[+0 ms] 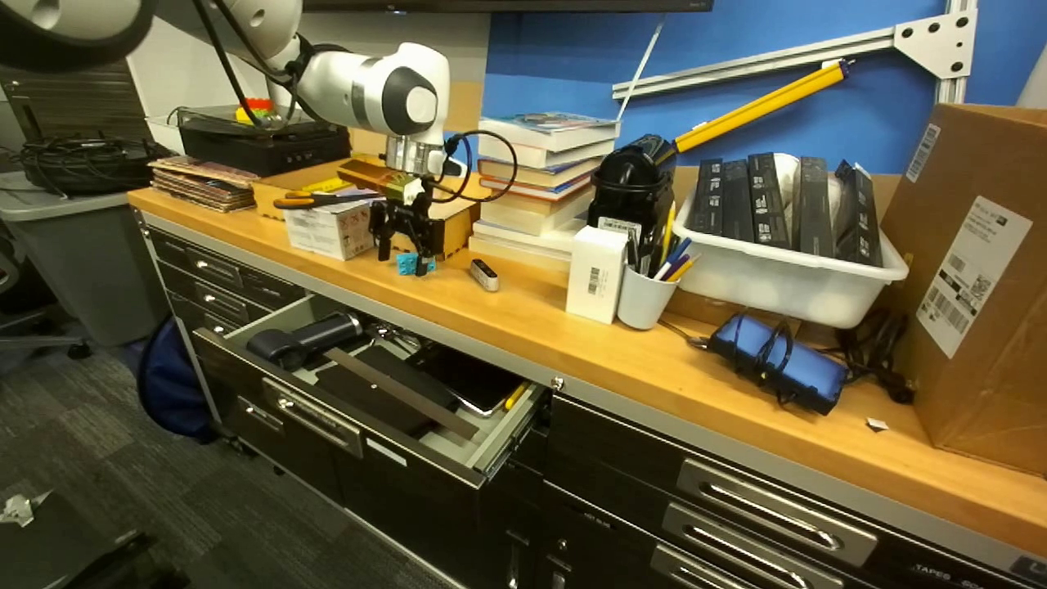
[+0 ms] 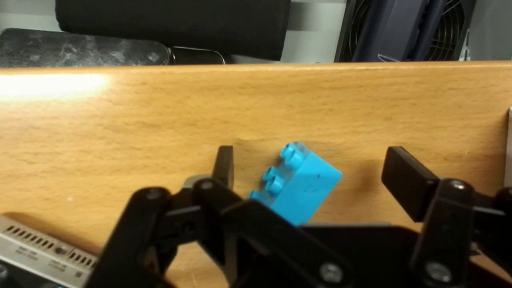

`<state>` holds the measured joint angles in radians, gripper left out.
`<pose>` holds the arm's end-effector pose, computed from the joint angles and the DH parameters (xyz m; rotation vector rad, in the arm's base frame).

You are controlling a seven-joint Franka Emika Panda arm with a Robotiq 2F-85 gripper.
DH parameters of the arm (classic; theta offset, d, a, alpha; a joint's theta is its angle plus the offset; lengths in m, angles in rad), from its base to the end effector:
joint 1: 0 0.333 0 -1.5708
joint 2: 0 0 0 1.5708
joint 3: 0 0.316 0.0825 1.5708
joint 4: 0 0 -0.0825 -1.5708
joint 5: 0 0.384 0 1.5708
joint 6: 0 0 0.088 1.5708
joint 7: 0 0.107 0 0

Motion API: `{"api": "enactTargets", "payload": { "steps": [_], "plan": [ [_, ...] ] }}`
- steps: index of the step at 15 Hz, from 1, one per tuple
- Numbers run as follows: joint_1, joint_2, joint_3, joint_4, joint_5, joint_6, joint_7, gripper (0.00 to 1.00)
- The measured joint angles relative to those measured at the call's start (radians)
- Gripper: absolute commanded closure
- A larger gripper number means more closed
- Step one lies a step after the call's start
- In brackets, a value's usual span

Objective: Put the blue building block inside the open drawer

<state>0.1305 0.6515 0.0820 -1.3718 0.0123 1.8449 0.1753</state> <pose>0.6925 0.1389 0.3209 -3.1007 -0.0318 0.2878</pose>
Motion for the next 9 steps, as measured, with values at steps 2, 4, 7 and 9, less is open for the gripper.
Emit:
{"api": "enactTargets", "payload": {
  "steps": [2, 4, 7, 9],
  "plan": [
    [0.000, 0.005, -0.002, 0.001, 0.000, 0.002, 0.014, 0.54],
    [0.000, 0.004, -0.002, 0.004, 0.010, 0.003, 0.035, 0.69],
    [0.002, -0.002, -0.003, 0.003, 0.013, 0.009, 0.079, 0.84],
    [0.006, -0.007, -0.010, -0.001, 0.009, 0.010, 0.108, 0.89]
  ]
}}
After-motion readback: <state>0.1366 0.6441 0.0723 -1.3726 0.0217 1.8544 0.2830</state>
